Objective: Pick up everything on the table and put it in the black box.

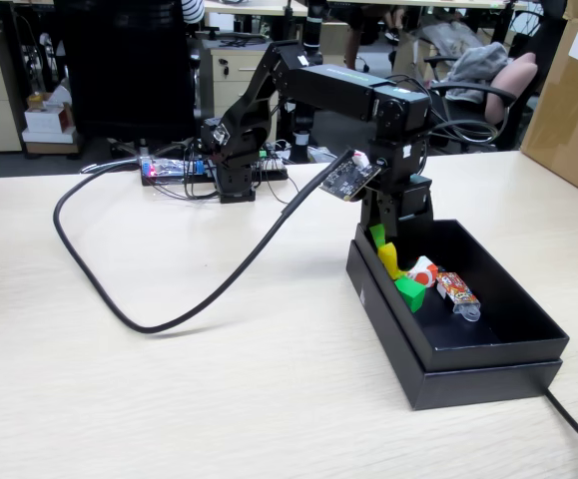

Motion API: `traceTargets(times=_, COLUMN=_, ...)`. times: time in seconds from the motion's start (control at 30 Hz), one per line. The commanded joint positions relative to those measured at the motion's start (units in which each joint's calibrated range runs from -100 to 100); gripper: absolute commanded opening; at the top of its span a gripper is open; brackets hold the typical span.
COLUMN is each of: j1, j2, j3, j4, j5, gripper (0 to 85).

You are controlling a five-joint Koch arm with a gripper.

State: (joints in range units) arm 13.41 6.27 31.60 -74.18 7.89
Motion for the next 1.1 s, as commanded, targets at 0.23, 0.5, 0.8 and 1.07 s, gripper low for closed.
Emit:
traceTargets(times=0.23, j1=-0.15, j2=-15.51, j3=2.67, j4=0.87, j5=-0.29, gripper=40.8)
traceTargets(times=0.5, j1=-6.45, j2=-30.77, j3=5.75, j4=0.35, j5=-1.9, gripper=45.1)
traceTargets(times=0.8, j1=-13.28, j2=-32.26, j3=-19.45, j4=14.26, j5=-5.32, gripper=46.8)
traceTargets(times=1.07, j1=-13.82, j2=-43.85, j3=-42.93, j4=27.22, j5=-6.5, gripper=46.9)
